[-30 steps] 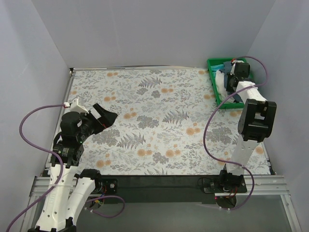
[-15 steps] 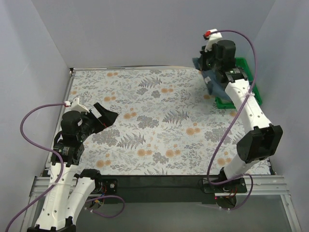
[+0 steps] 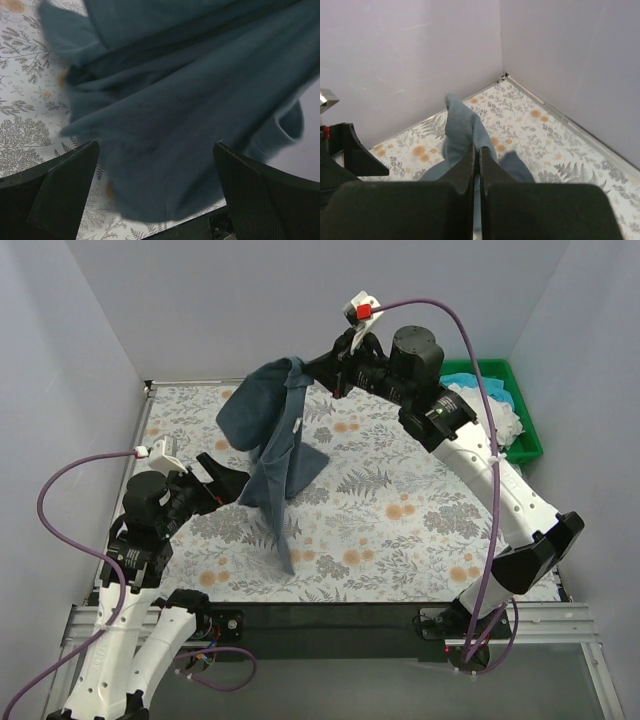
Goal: Fold and stack the t-shirts
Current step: Move the tshirt to the center of the board, then flatten the tshirt out
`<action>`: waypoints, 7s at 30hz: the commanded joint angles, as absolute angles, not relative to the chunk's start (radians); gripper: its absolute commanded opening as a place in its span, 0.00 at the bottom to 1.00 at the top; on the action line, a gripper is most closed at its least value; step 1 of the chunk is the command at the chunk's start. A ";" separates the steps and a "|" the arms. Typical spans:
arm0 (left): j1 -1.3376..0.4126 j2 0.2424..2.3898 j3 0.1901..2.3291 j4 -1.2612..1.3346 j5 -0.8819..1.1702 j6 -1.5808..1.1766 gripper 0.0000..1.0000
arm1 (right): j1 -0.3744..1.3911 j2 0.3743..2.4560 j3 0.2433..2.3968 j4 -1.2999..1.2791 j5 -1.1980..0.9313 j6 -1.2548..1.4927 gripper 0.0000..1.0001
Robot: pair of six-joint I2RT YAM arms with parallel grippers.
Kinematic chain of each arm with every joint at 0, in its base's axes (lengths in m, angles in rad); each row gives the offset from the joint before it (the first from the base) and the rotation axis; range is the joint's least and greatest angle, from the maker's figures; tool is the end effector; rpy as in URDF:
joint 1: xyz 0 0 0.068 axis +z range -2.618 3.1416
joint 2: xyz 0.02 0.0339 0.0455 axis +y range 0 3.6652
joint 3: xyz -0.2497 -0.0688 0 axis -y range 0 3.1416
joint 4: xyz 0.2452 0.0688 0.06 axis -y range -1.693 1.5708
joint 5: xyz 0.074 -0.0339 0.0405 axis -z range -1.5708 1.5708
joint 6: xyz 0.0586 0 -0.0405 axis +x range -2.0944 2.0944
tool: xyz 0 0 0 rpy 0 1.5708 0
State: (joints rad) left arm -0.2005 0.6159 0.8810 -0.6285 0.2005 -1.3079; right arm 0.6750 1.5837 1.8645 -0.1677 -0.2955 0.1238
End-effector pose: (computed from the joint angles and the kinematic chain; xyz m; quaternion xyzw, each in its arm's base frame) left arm 0.1544 -0.0433 0.3332 -0.3824 0.7266 -0.4468 0.3553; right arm 0.2793 0.2454 0.5035 -0.2849 0.6040 0.3772 0.6416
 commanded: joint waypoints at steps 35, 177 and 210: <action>-0.210 1.305 0.750 -0.331 0.129 -1.404 0.82 | 0.773 1.517 0.991 -0.344 -0.095 0.178 0.68; 0.236 1.264 1.019 -0.564 0.012 -1.305 0.00 | 0.393 1.433 1.311 -0.906 0.169 0.103 0.01; 0.236 1.348 0.959 -0.483 0.146 -1.310 0.00 | 0.045 1.571 0.940 -0.295 -0.443 0.172 0.54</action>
State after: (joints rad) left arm 0.2337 1.3666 0.9577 -0.4931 0.1268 -1.3167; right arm 0.0479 1.5497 0.9455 -0.4316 -0.3168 0.1810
